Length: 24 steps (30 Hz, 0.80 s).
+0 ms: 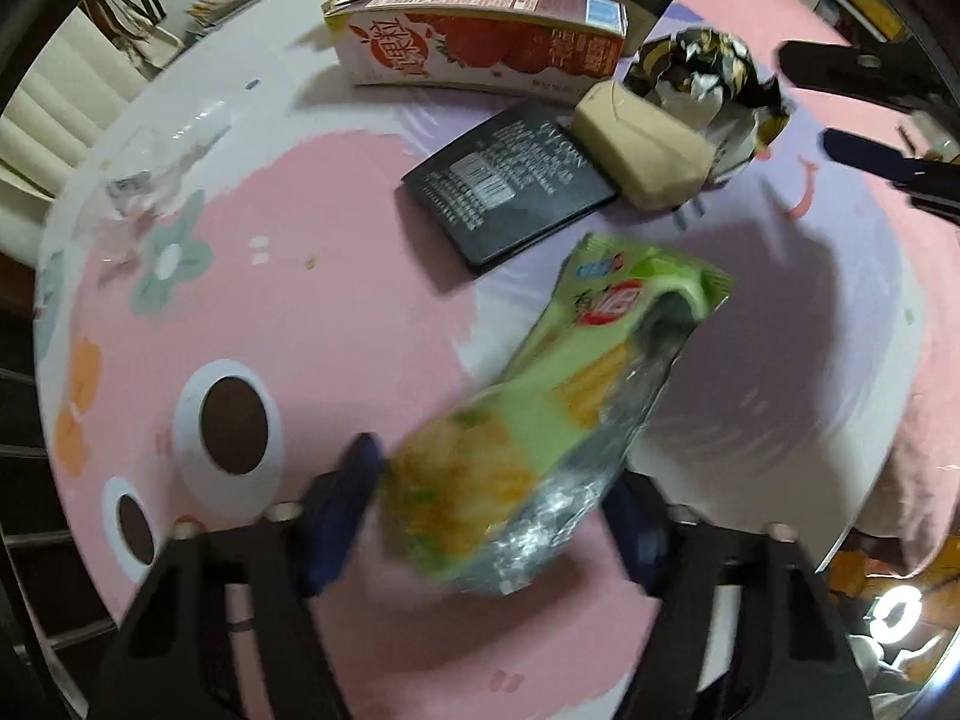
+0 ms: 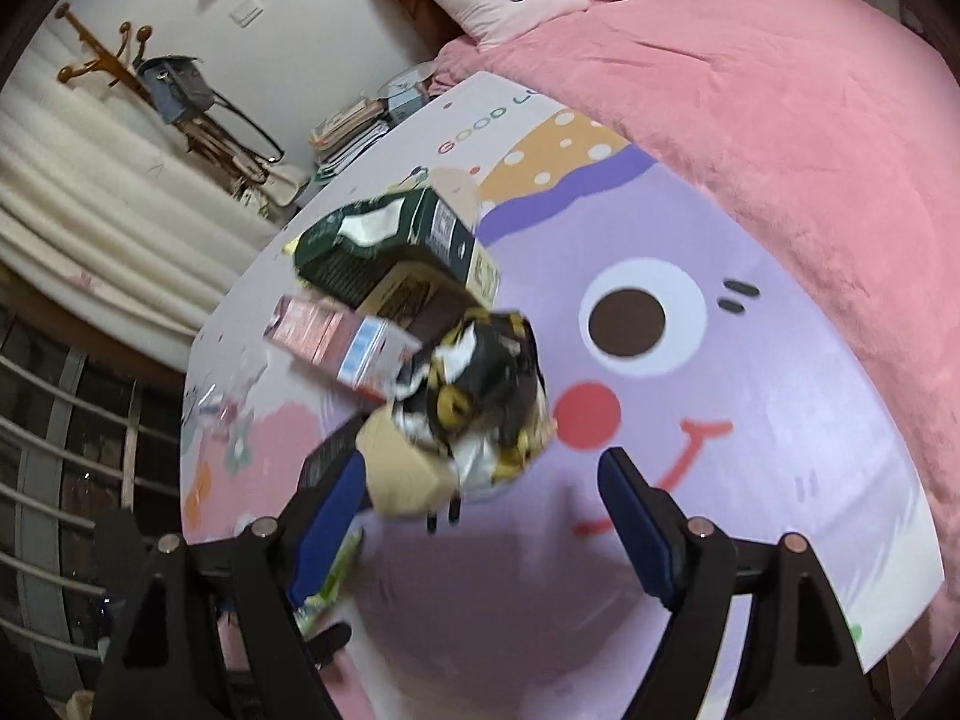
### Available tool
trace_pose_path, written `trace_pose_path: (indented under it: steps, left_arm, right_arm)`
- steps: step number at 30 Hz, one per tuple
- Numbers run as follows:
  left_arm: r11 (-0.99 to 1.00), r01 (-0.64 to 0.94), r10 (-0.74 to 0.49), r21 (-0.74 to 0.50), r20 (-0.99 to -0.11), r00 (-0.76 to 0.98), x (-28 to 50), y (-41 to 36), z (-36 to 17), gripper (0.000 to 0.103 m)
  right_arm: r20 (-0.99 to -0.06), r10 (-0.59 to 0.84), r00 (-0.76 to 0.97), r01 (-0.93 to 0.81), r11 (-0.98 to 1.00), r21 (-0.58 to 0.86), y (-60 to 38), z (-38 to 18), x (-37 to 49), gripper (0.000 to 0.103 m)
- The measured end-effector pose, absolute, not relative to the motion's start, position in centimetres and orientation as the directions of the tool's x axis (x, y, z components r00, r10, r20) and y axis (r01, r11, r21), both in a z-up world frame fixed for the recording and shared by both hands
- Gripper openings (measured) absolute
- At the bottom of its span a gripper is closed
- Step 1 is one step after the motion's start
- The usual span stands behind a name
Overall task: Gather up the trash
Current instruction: 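Grasp the green cracker packet with the left gripper while the right grasps the black-yellow wrapper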
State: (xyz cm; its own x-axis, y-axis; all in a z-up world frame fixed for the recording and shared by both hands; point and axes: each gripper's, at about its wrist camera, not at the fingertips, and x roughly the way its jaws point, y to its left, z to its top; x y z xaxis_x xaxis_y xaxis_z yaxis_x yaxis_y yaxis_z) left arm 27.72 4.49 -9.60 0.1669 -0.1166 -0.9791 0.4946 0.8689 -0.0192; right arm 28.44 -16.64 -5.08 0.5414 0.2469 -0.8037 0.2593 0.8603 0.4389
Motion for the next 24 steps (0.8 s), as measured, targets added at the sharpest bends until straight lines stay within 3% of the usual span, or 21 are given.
trace_pose_path:
  steps: [4, 5, 14, 16, 18, 20, 24]
  left_arm:
    - [0.863, 0.505, -0.123, -0.018, -0.977, 0.175, 28.5, 4.5, -9.4, 0.041]
    - [0.861, 0.509, -0.126, -0.018, -0.976, 0.18, 28.7, 4.6, -9.3, 0.03]
    - [0.873, 0.483, -0.193, -0.074, -0.96, 0.202, 29.8, 6.6, -7.2, 0.025]
    - [0.879, 0.47, -0.202, -0.081, -0.956, 0.213, 30.4, 7.1, -6.4, 0.025]
    - [0.888, 0.451, -0.21, -0.088, -0.951, 0.228, 30.5, 7.7, -5.6, 0.025]
    - [0.897, 0.432, -0.214, -0.091, -0.946, 0.244, 30.4, 8.1, -4.9, 0.025]
    - [0.914, 0.394, -0.215, -0.097, -0.939, 0.267, 29.7, 8.7, -3.8, 0.024]
  right_arm:
    - [-0.811, 0.234, 0.537, 0.285, 0.854, 0.435, -16.6, -5.6, 30.2, 0.08]
    - [-0.815, 0.226, 0.533, 0.292, 0.855, 0.428, -16.6, -5.7, 30.7, 0.08]
    - [-0.829, 0.255, 0.497, 0.305, 0.843, 0.442, -16.0, -7.7, 33.2, 0.079]
    - [-0.829, 0.254, 0.498, 0.307, 0.843, 0.442, -15.7, -8.0, 33.0, 0.064]
    - [-0.823, 0.253, 0.508, 0.295, 0.847, 0.442, -15.6, -7.9, 32.8, 0.059]
    - [-0.816, 0.253, 0.519, 0.279, 0.853, 0.442, -15.5, -7.7, 32.4, 0.044]
    - [-0.806, 0.264, 0.53, 0.252, 0.858, 0.447, -15.9, -6.8, 31.3, 0.043]
